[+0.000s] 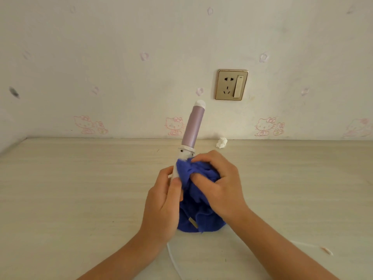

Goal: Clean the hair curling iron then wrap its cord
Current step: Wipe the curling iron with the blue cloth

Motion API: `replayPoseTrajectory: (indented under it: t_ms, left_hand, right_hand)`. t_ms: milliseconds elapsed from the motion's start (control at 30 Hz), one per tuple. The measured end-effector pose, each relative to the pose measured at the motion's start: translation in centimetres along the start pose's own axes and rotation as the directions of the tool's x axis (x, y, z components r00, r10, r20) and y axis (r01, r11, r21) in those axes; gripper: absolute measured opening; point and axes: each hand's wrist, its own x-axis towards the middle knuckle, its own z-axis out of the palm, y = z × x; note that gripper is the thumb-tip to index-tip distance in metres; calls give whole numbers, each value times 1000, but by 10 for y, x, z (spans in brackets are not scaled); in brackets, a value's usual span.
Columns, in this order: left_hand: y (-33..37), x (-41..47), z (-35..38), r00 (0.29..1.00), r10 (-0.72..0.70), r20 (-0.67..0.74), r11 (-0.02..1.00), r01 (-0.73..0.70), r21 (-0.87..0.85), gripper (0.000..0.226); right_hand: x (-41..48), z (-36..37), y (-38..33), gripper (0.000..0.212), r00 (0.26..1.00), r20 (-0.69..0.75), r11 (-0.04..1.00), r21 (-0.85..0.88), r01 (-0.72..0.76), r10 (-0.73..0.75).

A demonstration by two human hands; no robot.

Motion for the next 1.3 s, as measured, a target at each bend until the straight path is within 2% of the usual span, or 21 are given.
replayPoseTrajectory:
  t_ms: [100,167,300,400,467,533,600,633,667,733,800,867,900,967,1033,1100,1167,1300]
  left_hand:
    - [3,5,-8,999,33,2,996,-33,-87,26]
    - [5,6,-11,999,40,9,993,-39,-112,25]
    - [2,-4,-3,999,32,43,998,-29,-55,30]
    - [6,-7,3,998,37,60,999,-35,-38,30]
    - [11,-2,1,999,33,26,998,-32,-55,31]
    - [14,6,-5,1000,3,-28,996,-6,-88,29]
    - [17,13,-11,997,-39,-65,988,29,-154,25]
    - [17,15,-12,996,-48,-70,985,36,-169,24]
    - [17,15,-13,997,-47,-69,987,36,-158,24]
    - [15,9,-10,998,-20,-55,994,14,-107,26]
    - [12,1,-4,1000,5,-18,997,-6,-74,29]
    - [11,-4,2,1000,0,16,998,1,-64,30]
    - [11,-3,2,1000,-4,18,997,5,-75,29]
    - [12,3,-1,1000,-11,-21,993,9,-114,25]
    - [13,8,-9,997,-20,-69,993,11,-121,22]
    - [13,10,-15,998,-1,-68,995,-5,-96,18]
    - [14,10,-16,999,19,-38,998,-21,-53,19]
    - [12,5,-11,999,31,-16,999,-31,-30,20]
  right_hand:
    - [-7,8,1,25,981,190,999,50,17,-26]
    - [-8,8,0,26,980,196,999,34,41,-46]
    - [2,-2,-6,25,993,-113,1000,-2,-13,12]
    - [5,-9,-6,21,982,-185,999,24,-32,36]
    - [-2,-2,-5,25,994,-104,1000,21,-13,15]
    - [-11,12,-4,26,997,79,999,34,17,-20]
    - [-16,18,-3,24,966,254,996,83,21,-41]
    - [-16,19,-3,26,957,285,996,86,32,-55]
    - [-15,18,-5,29,962,264,997,60,53,-67]
    - [-10,14,-7,32,991,115,997,-7,70,-69]
    - [-1,4,-8,29,995,-95,1000,3,12,-12]
    - [4,-6,-6,25,982,-189,1000,19,-13,16]
    - [3,-7,-5,27,987,-159,1000,18,-15,18]
    - [-5,3,-3,31,1000,15,1000,22,7,-7]
    - [-16,19,-4,29,971,237,999,36,37,-45]
    - [-19,23,-2,27,942,331,998,31,48,-55]
    - [-17,19,-1,28,960,269,996,-14,85,-78]
    - [-5,6,-5,35,998,-55,999,-19,40,-41]
